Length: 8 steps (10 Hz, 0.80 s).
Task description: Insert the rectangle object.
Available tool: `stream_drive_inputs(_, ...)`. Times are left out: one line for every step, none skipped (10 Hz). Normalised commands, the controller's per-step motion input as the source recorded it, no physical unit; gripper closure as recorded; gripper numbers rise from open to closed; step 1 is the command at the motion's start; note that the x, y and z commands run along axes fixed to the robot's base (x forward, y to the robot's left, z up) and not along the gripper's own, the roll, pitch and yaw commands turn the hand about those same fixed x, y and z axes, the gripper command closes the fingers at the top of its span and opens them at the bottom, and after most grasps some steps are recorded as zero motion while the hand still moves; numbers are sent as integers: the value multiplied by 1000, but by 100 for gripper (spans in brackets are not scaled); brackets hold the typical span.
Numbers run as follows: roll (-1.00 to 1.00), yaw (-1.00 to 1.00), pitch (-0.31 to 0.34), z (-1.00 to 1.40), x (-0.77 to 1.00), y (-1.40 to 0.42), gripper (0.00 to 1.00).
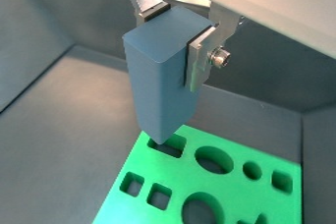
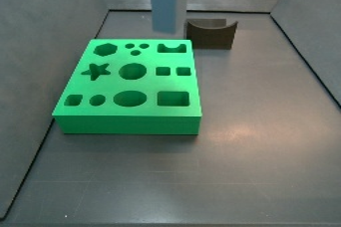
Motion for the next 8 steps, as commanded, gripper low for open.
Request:
stream_drive_inputs(0, -954, -53, -389, 0, -131, 100)
stream_drive_inputs(-16, -937, -44, -340, 0, -129, 100)
stream_drive_inputs(-127, -503, 0, -166, 520, -214, 100)
stream_drive_inputs(-106, -511, 1, -100, 480, -283, 100)
stream_drive_inputs(-39, -749, 0, -163, 203, -254, 100)
stream_drive_inputs(0, -966, 0, -246, 0, -206, 100)
stream_drive_inputs(0, -991, 0, -289, 0, -180, 100)
stream_drive_inputs(0, -1000, 0, -346, 0, -131, 100)
